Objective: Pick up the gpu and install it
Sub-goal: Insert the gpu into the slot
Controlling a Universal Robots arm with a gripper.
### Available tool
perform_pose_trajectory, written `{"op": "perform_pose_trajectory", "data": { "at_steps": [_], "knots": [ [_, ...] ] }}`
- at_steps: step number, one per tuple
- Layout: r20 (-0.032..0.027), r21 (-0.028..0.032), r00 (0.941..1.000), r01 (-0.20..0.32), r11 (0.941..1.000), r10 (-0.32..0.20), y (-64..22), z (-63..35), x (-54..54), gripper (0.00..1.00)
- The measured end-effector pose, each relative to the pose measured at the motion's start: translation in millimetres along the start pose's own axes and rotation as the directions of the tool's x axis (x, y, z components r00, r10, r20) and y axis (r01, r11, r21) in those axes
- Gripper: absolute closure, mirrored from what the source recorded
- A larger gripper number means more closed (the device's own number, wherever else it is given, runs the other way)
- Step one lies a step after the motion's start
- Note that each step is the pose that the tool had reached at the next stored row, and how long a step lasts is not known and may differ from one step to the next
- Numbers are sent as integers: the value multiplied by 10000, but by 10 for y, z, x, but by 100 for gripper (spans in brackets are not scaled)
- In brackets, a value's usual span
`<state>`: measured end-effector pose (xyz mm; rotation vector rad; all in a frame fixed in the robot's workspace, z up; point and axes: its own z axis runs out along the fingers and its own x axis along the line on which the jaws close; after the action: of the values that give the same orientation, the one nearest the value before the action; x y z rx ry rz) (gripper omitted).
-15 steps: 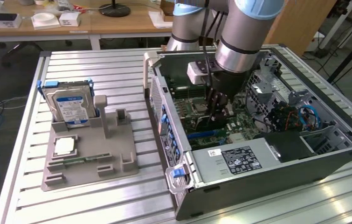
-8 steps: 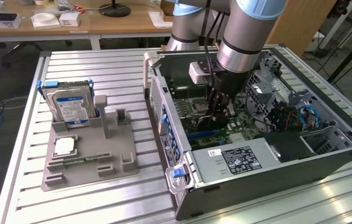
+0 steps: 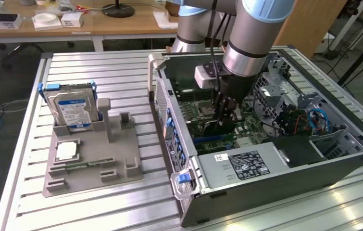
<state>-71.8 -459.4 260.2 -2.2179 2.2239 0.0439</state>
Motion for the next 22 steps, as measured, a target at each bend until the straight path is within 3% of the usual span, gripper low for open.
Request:
{"op": "perform_pose_trajectory", "data": {
  "at_steps": [22],
  "knots": [
    [0, 8, 10000, 1, 10000, -1, 3, 41, 6, 74]
  ]
}}
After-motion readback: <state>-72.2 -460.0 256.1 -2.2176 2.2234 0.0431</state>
